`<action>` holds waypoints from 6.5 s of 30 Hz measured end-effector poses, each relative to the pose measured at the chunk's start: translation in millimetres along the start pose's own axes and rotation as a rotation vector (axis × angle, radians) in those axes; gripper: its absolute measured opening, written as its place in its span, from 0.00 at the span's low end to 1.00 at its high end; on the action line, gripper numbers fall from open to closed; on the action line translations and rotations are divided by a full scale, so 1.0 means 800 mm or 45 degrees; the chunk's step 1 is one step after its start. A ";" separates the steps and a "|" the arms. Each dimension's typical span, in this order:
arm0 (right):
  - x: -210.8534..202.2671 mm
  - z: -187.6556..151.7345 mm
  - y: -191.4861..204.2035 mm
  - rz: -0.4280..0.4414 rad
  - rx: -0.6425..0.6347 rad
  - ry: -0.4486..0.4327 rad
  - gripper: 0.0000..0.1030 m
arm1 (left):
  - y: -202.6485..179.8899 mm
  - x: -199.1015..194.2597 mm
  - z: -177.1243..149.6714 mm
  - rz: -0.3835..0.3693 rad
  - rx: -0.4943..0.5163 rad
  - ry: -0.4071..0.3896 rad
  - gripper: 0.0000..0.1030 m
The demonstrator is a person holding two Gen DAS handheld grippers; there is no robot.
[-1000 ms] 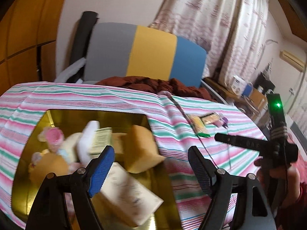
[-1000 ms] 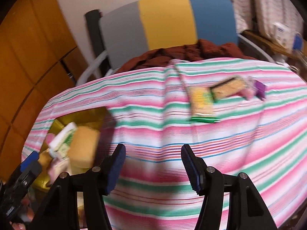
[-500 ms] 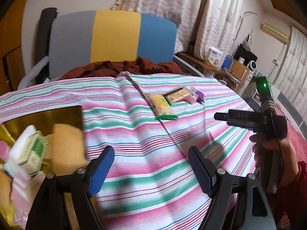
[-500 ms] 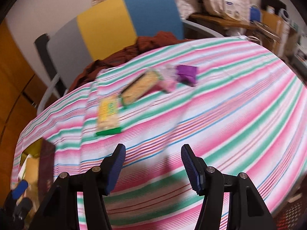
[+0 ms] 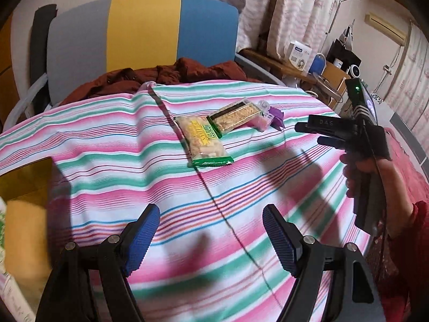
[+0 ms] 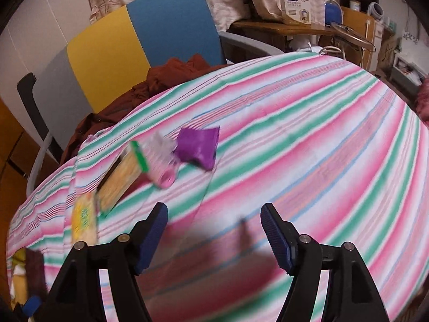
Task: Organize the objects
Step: 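Move both tools back toward the purple packet and snack bags on the cloth, then grasp the yellow-green snack bag with the left tool while the right tool grasps the purple packet, then carry the snack bag and purple packet over the gold tray with both tools, then lower the snack bag and purple packet into the tray and open both tools, then move both tools back toward the cracker packet and pink roller, then grasp the cracker packet with the left tool while the right tool grasps the pink roller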
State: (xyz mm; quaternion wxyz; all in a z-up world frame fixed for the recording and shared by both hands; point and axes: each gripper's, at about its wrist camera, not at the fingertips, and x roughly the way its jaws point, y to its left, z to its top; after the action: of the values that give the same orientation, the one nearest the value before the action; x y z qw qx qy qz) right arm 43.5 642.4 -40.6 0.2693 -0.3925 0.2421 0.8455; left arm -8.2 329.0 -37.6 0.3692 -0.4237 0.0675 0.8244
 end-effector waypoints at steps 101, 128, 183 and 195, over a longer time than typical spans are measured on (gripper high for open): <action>-0.143 -0.196 0.337 0.618 -0.552 0.062 0.50 | 0.184 -0.194 -0.105 0.189 -0.194 -0.322 0.46; -0.113 -0.234 0.465 0.679 -0.664 0.157 0.72 | 0.214 -0.202 -0.187 0.192 -0.267 -0.170 0.48; -0.032 -0.027 0.081 0.119 -0.142 0.046 0.80 | 0.020 -0.064 0.007 -0.027 0.196 -0.146 0.80; 0.019 -0.001 0.004 0.057 0.041 0.063 0.80 | -0.045 0.121 0.111 -0.019 0.383 0.006 0.80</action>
State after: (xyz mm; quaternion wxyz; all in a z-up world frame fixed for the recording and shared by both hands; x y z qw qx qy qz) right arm 33.5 643.9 -52.4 0.2506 -0.4035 0.2710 0.8372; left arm -77.5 446.3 -46.6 0.4344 -0.3662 0.1879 0.8012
